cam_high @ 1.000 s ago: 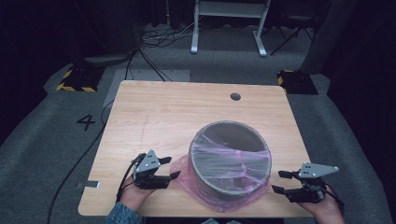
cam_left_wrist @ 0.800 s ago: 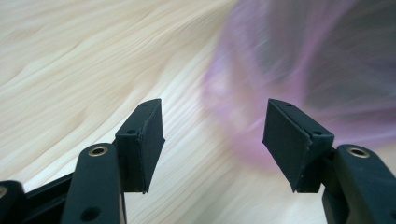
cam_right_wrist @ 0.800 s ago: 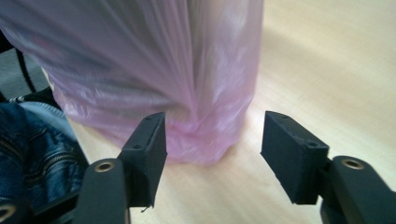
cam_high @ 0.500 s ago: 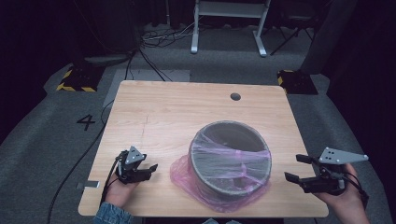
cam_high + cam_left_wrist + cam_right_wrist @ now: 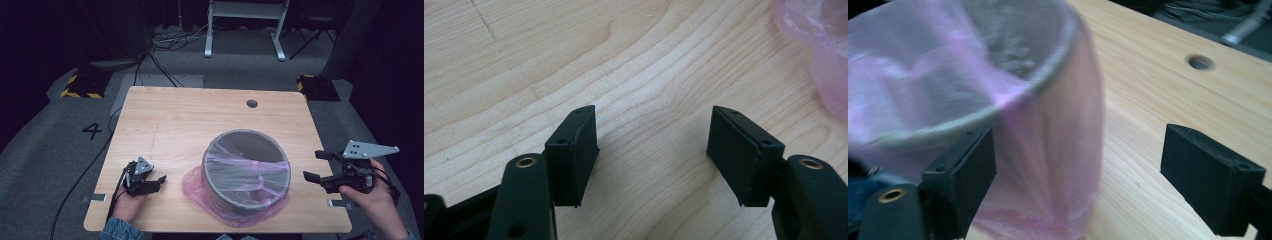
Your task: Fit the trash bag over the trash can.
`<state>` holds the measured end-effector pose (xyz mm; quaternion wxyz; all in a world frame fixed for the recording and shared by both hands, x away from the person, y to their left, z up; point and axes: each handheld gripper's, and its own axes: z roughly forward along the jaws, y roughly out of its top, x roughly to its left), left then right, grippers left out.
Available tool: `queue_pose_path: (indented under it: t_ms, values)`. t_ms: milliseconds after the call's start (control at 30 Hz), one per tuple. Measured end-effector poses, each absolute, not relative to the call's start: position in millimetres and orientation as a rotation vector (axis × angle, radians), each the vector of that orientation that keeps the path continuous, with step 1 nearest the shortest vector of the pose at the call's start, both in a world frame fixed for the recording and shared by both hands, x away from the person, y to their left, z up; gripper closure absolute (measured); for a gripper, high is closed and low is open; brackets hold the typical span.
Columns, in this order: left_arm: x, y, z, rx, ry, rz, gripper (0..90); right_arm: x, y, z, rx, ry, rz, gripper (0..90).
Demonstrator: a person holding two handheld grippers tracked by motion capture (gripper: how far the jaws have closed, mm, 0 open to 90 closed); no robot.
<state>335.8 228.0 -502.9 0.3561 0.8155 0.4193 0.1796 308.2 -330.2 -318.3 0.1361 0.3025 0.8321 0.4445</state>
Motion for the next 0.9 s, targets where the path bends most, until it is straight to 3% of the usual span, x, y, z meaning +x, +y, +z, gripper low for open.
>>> queue_pose_path:
  t_ms: [167, 200, 267, 300, 367, 467, 900]
  values:
    - [336, 228, -504, 2.098, 1.085, 0.466, 35.1, 313, -315, -303, 0.845, 2.371, 1.250, 14.8]
    - [336, 228, -504, 2.098, 1.084, 0.467, 35.1, 314, -312, -299, 0.830, 2.364, 1.254, 16.9]
    - [336, 228, -504, 2.098, 1.085, 0.467, 35.1, 315, -306, -294, 0.820, 2.392, 1.273, 31.8]
    - [336, 228, -504, 2.098, 1.084, 0.467, 35.1, 316, -303, -293, 0.857, 2.422, 1.285, 33.6]
    - [336, 228, -504, 2.098, 1.084, 0.467, 35.1, 321, -297, -290, 0.988, 2.413, 1.316, 21.8]
    - [336, 228, -504, 2.097, 1.084, 0.467, 35.1, 329, -286, -283, 0.906, 2.399, 1.347, 28.2]
    - [336, 228, -504, 2.097, 1.084, 0.467, 35.1, 349, -215, -271, 0.718, 2.417, 1.405, 24.7]
